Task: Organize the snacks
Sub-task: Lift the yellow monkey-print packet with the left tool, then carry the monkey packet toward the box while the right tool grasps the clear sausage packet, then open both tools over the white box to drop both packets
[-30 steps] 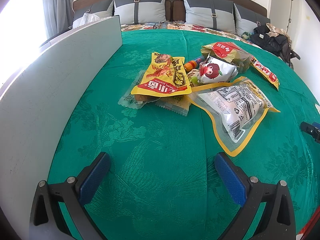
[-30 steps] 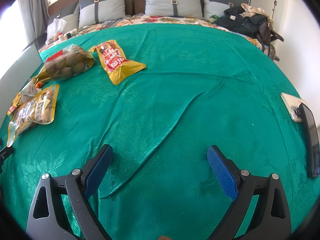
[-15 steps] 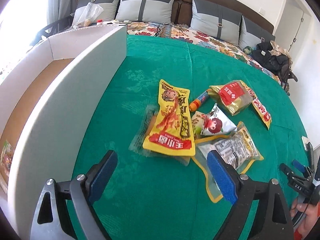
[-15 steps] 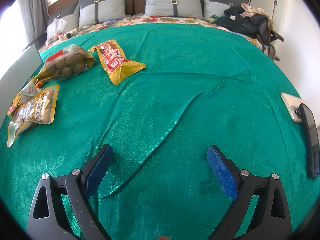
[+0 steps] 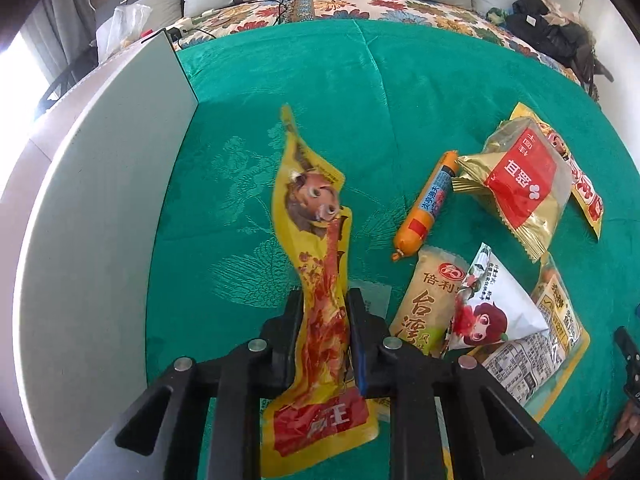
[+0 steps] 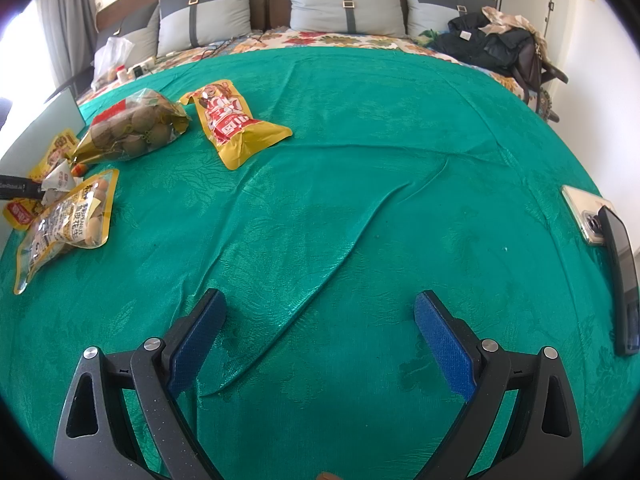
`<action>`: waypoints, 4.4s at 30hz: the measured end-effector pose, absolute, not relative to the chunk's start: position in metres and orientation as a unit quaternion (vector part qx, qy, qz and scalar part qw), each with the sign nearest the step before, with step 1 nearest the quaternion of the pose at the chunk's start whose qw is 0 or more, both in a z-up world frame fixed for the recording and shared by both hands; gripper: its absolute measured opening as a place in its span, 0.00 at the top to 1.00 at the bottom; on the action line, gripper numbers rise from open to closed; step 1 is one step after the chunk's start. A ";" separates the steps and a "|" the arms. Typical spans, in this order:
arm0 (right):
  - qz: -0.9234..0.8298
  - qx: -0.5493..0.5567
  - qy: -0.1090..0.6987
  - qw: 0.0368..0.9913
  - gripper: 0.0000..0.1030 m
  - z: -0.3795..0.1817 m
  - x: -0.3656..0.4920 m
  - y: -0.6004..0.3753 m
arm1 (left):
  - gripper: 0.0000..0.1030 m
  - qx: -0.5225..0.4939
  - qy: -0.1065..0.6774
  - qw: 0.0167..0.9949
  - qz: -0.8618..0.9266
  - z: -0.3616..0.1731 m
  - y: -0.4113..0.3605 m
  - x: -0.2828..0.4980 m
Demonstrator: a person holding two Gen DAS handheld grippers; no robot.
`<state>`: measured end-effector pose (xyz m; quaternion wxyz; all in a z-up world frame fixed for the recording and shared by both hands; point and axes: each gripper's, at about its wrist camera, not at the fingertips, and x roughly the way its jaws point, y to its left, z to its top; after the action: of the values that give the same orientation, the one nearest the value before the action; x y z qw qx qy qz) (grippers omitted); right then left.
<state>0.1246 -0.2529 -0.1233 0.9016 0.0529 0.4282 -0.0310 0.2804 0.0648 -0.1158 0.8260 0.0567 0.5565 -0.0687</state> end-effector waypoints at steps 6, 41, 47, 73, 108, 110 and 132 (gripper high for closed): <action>-0.031 0.053 0.428 0.902 0.06 -0.123 0.124 -0.253 | 0.82 -0.047 0.532 0.844 -0.056 -0.088 0.113 0.237; -0.012 0.036 0.422 0.906 0.07 -0.127 0.119 -0.234 | 0.82 -0.111 0.449 0.883 -0.084 -0.097 0.134 0.069; -0.013 0.037 0.421 0.906 0.07 -0.127 0.118 -0.235 | 0.82 -0.112 0.427 0.892 -0.094 -0.082 0.133 0.062; 0.268 0.226 0.456 0.818 0.08 -0.019 0.148 -0.071 | 0.82 -0.175 0.322 0.930 -0.039 -0.013 0.210 0.028; 0.263 0.131 0.546 0.784 0.80 -0.064 0.190 0.013 | 0.82 -0.189 0.316 0.929 -0.026 -0.022 0.236 0.011; 0.275 0.143 0.539 0.784 0.80 -0.060 0.178 0.006 | 0.82 -0.191 0.312 0.930 -0.024 -0.018 0.237 0.010; 0.432 0.101 0.389 0.807 0.80 0.086 0.120 0.126 | 0.82 -0.156 0.347 0.921 0.080 0.016 0.370 0.039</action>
<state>0.1197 0.1265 0.0862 0.8073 0.1012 0.3893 0.4319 0.0390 0.3701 0.0156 0.9211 -0.1565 0.3473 0.0805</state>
